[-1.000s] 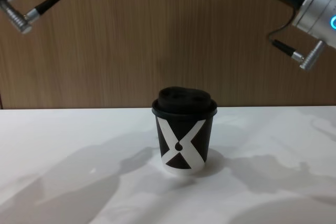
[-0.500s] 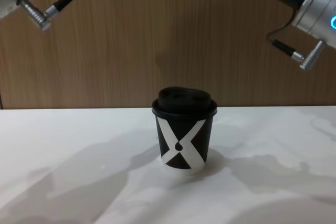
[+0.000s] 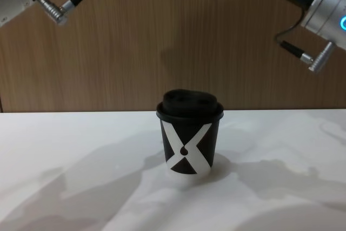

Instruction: Pick up the straw with one hand, pass it to the other hand, and insert it into the cup.

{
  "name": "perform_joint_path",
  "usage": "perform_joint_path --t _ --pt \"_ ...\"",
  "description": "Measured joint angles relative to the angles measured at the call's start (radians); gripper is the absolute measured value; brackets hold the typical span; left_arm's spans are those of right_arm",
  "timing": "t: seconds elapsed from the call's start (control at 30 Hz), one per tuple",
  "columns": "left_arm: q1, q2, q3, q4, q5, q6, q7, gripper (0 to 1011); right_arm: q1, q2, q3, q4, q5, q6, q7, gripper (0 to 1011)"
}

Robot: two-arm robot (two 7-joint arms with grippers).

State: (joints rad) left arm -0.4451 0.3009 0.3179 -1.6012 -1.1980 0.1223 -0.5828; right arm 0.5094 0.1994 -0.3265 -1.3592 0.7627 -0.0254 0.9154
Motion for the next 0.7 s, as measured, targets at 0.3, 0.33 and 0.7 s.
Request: perform_joint_path --t 0.3,0.33,0.7 --pt "-0.021 -0.009 0.011 0.018 -0.012 -0.005 0.002 862 0.0 0.0 0.0 0.0 0.0 0.0 0.0 4" --pt "-0.022 -0.009 0.012 0.019 -0.013 -0.005 0.002 821 0.0 0.0 0.0 0.0 0.0 0.0 0.0 5" --pt "-0.038 -0.01 0.021 0.028 -0.02 -0.012 0.008 485 0.0 0.0 0.0 0.0 0.0 0.0 0.0 4"
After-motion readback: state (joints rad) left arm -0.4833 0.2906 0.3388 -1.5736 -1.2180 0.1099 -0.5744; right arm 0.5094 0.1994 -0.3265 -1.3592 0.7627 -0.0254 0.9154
